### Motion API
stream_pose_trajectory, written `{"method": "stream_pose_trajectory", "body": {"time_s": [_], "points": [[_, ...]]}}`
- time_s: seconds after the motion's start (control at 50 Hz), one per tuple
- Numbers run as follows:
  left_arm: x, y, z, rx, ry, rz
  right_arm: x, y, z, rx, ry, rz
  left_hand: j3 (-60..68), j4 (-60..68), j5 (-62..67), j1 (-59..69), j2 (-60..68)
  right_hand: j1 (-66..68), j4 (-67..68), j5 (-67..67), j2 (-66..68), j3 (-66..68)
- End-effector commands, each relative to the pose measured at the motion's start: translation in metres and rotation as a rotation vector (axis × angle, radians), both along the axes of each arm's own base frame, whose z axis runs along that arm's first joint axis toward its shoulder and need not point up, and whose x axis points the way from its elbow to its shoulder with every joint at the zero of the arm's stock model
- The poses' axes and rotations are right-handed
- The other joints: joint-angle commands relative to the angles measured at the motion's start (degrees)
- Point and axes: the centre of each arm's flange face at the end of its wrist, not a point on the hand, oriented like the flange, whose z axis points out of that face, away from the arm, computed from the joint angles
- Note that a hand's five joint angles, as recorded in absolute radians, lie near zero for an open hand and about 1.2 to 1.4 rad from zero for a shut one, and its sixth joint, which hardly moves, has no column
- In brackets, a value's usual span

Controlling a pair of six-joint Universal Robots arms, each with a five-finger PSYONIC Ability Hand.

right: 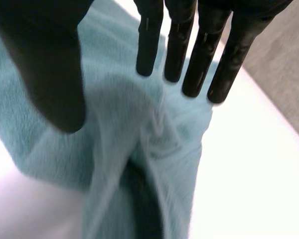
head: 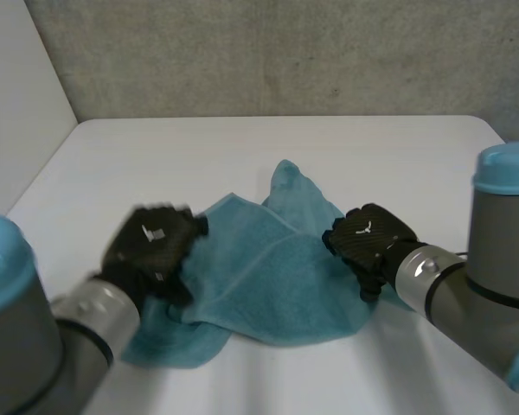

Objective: Fold the laundry

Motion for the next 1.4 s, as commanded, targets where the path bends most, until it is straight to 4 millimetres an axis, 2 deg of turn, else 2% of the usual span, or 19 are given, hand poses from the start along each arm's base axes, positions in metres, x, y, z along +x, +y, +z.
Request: {"method": "stream_pose_trajectory", "body": {"time_s": [0.02,0.16,0.36,0.48,0.64,0.76,0.86,1.06,1.22,1.4], "points": [[0.001,-0.034,0.027,-0.083,0.071,0.005,-0.007,0.005,0.029,-0.061,-0.086,0.018,0.9,1.6,1.9,0.3,1.0,-9.5,-14.2,-14.5,-13.8,-14.3],[-0.025,-0.052,-0.002,0.004,0.06,-0.131,-0.026,-0.015,0.036,-0.049,-0.165,-0.099,2.1,2.8,3.1,1.5,2.2,-10.2,-14.9,-15.2,-14.5,-15.0],[-0.07,-0.083,-0.021,0.031,0.098,-0.323,-0.054,-0.034,0.022,0.0,-0.191,-0.241,2.4,3.1,3.4,1.8,2.5,-9.8,-14.6,-14.9,-14.2,-14.6],[-0.096,-0.103,-0.036,0.025,0.123,-0.424,-0.067,-0.036,0.017,0.003,-0.186,-0.288,2.3,3.0,3.3,1.7,2.4,-9.8,-14.6,-14.9,-14.2,-14.6],[-0.123,-0.109,-0.068,0.047,0.118,-0.494,-0.074,-0.026,0.004,0.045,-0.167,-0.299,2.6,3.3,3.6,2.0,2.7,-9.8,-14.6,-14.9,-14.2,-14.6],[-0.13,-0.117,-0.09,0.088,0.101,-0.492,-0.079,-0.024,-0.005,0.058,-0.162,-0.313,3.8,4.5,4.8,3.2,3.9,-9.8,-14.6,-14.9,-14.2,-14.6],[-0.132,-0.12,-0.095,0.114,0.089,-0.487,-0.079,-0.024,-0.006,0.052,-0.161,-0.311,9.5,10.2,10.5,8.9,9.6,-9.8,-14.6,-14.9,-14.2,-14.6],[-0.132,-0.116,-0.099,0.13,0.055,-0.498,-0.079,-0.025,-0.006,0.046,-0.163,-0.31,14.9,15.6,15.9,14.3,15.0,-9.8,-14.6,-14.9,-14.2,-14.6],[-0.131,-0.115,-0.109,0.115,-0.018,-0.516,-0.079,-0.024,-0.008,0.052,-0.161,-0.308,10.7,11.4,11.7,10.1,10.8,-9.5,-14.2,-14.5,-13.8,-14.3],[-0.13,-0.115,-0.11,0.116,-0.023,-0.517,-0.078,-0.022,-0.009,0.056,-0.159,-0.307,11.7,12.4,12.7,11.1,11.8,-9.3,-14.1,-14.4,-13.7,-14.1]]}}
